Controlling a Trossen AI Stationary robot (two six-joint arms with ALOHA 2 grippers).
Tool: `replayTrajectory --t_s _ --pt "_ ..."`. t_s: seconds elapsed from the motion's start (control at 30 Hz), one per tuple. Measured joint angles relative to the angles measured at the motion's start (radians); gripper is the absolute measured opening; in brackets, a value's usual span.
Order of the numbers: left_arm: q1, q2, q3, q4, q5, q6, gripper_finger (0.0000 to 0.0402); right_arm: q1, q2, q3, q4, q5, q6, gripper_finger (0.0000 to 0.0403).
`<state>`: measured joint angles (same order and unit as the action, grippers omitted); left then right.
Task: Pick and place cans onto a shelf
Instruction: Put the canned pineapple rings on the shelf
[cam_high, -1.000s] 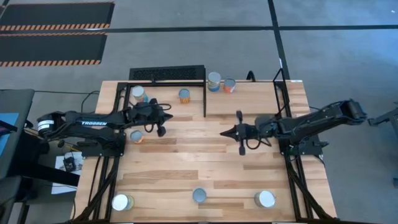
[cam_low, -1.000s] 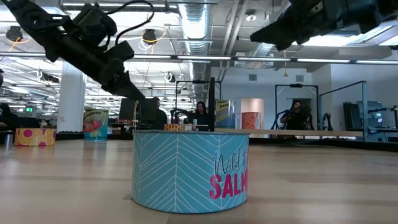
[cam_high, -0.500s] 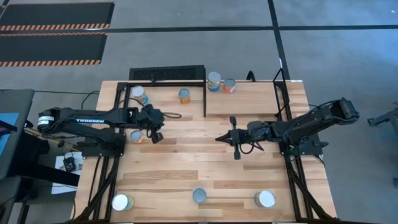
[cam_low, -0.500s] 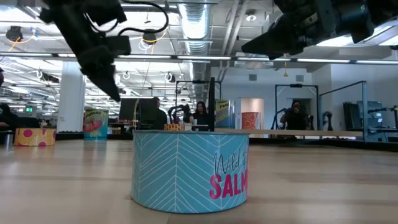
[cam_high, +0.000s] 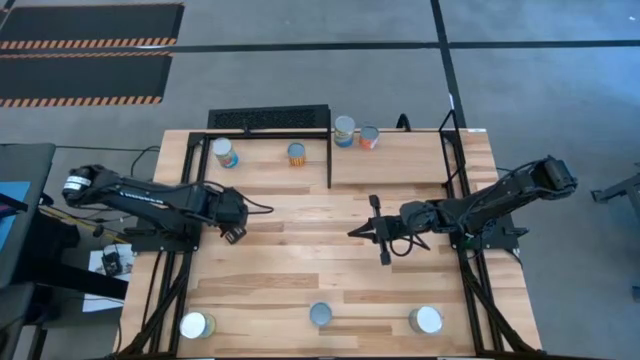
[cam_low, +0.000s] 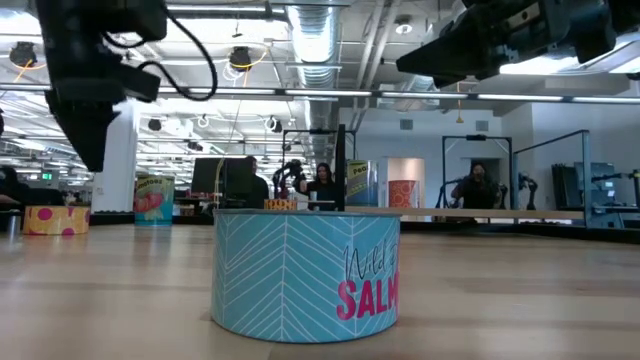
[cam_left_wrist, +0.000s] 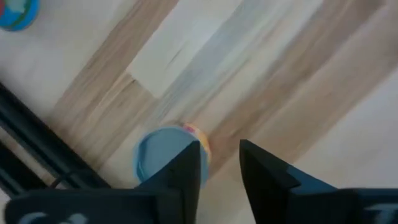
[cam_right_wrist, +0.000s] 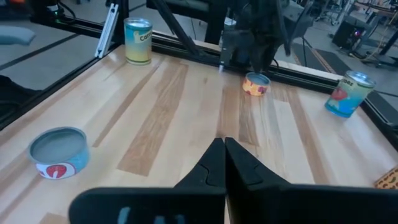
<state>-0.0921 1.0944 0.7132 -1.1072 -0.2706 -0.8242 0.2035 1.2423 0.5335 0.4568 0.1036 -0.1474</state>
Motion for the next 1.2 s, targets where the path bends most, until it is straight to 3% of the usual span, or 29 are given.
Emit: replayTrajectory --t_s 0.13,0.27,0.57,0.7,0.9,1.2 --pt "0.008 0.013 -0.050 0.008 -0.039 -0.032 0.0129 0.000 0.000 0.000 -0.004 0.001 -0.003 0.0009" --pt "0.008 0.019 -0.091 0.056 -0.010 -0.038 0.0145 -0.001 0.000 0.000 -0.004 0.001 -0.002 0.0010" --pt "0.008 0.019 -0.208 0.146 0.030 -0.053 0.0148 -0.001 -0.001 0.000 -0.002 0.003 0.008 0.0010" --pt "0.003 0.018 -0.221 0.164 0.039 -0.006 0.0118 -0.001 -0.001 0.000 0.000 0.003 0.009 0.0009" --pt "-0.006 0.018 -0.220 0.345 0.037 0.147 0.0015 -0.001 -0.001 0.000 0.001 0.008 0.024 0.0009" --pt "0.009 0.032 -0.165 0.863 0.075 0.437 0.0004 0.000 -0.001 0.000 0.001 0.009 0.036 0.0008"
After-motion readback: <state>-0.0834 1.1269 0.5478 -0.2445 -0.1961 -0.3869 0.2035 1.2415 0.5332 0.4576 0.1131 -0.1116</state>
